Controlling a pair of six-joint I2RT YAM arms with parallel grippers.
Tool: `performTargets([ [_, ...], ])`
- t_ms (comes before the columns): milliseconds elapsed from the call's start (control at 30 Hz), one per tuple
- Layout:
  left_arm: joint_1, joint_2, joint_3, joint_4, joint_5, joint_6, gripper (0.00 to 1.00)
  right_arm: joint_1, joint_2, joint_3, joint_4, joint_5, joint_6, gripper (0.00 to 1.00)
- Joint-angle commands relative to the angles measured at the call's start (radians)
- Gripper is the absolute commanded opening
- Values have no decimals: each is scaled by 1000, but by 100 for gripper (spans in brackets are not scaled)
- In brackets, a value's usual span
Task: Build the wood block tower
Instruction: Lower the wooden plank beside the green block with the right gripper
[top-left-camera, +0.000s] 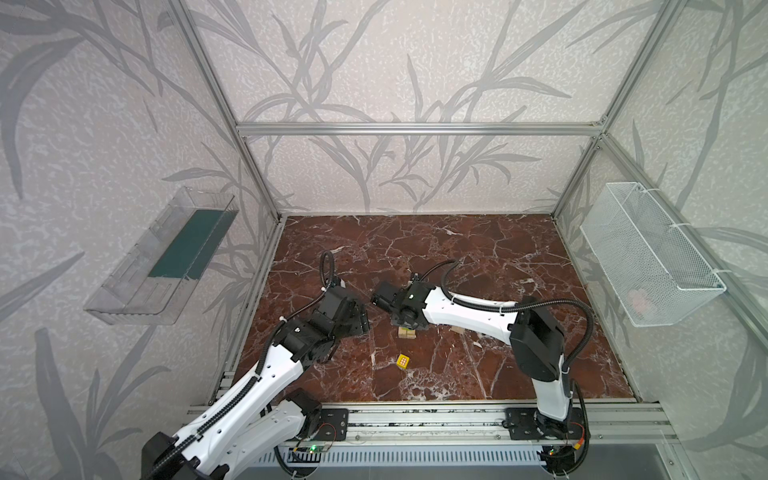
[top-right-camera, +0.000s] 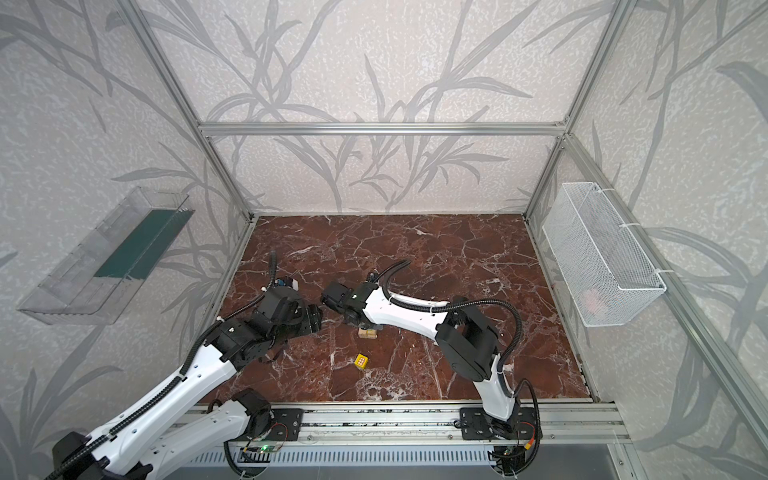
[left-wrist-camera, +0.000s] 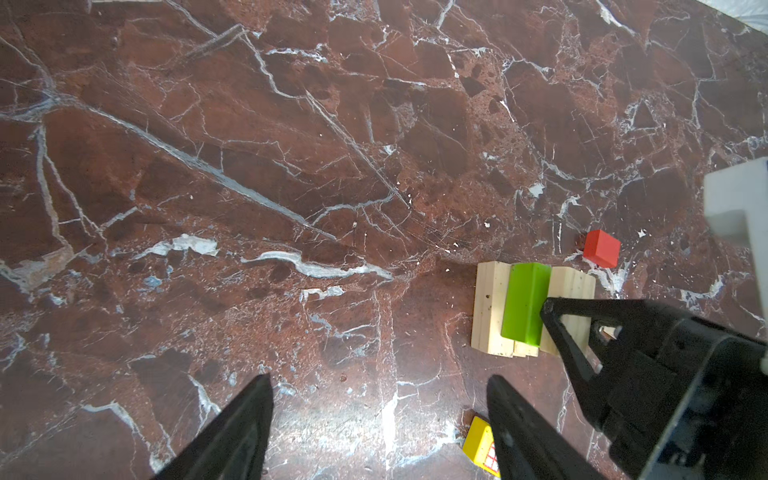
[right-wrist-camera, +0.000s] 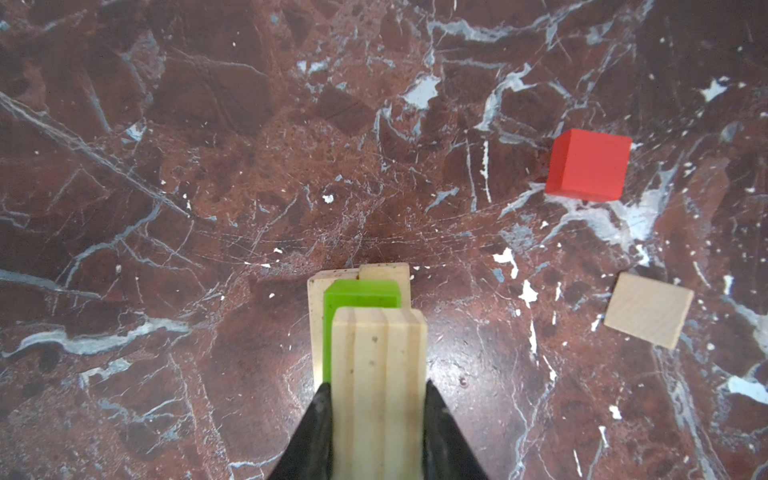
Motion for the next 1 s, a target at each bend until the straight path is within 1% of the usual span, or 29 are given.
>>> performTargets([
  [0,7,-17,-8,-40,-41,-17,79,4,14,33,-34,37,12,23],
  [433,11,-22,-6,-41,-42,-14,81,3,26,37,-26,32,18,27],
  [867,12,-21,-9,-35,-39,-10,81,2,40,38,-11,18,19,42],
  [967,13,-22,-9,-35,-37,-10,81,2,42,35,1,16,18,44],
])
